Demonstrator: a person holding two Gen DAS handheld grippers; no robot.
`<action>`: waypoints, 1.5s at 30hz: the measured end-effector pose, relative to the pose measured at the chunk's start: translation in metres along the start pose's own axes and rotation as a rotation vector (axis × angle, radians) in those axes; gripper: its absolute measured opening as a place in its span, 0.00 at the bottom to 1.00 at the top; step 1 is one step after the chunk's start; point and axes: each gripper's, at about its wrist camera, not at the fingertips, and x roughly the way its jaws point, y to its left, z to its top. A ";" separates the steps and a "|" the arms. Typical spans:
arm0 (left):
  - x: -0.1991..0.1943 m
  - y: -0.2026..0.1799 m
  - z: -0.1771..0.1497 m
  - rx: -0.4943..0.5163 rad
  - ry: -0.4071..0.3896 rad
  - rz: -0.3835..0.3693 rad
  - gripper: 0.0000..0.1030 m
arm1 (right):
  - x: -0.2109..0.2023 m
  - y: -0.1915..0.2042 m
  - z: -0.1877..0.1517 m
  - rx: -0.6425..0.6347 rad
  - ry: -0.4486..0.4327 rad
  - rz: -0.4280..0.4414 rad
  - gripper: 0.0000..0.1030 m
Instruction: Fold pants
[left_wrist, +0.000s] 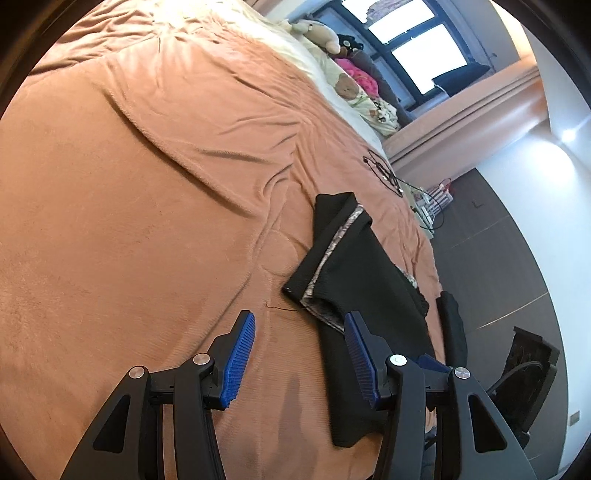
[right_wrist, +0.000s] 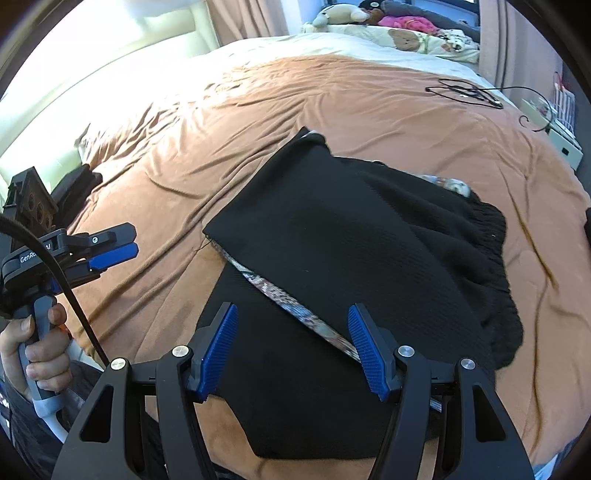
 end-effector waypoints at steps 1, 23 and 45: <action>0.001 0.002 0.001 0.005 0.000 0.010 0.51 | 0.003 0.003 0.002 -0.006 0.003 -0.003 0.59; -0.015 0.043 0.020 -0.129 -0.038 -0.031 0.52 | 0.097 0.067 0.046 -0.187 0.074 -0.051 0.57; -0.016 0.049 0.024 -0.159 -0.062 -0.002 0.52 | 0.062 0.025 0.095 -0.093 -0.006 0.032 0.00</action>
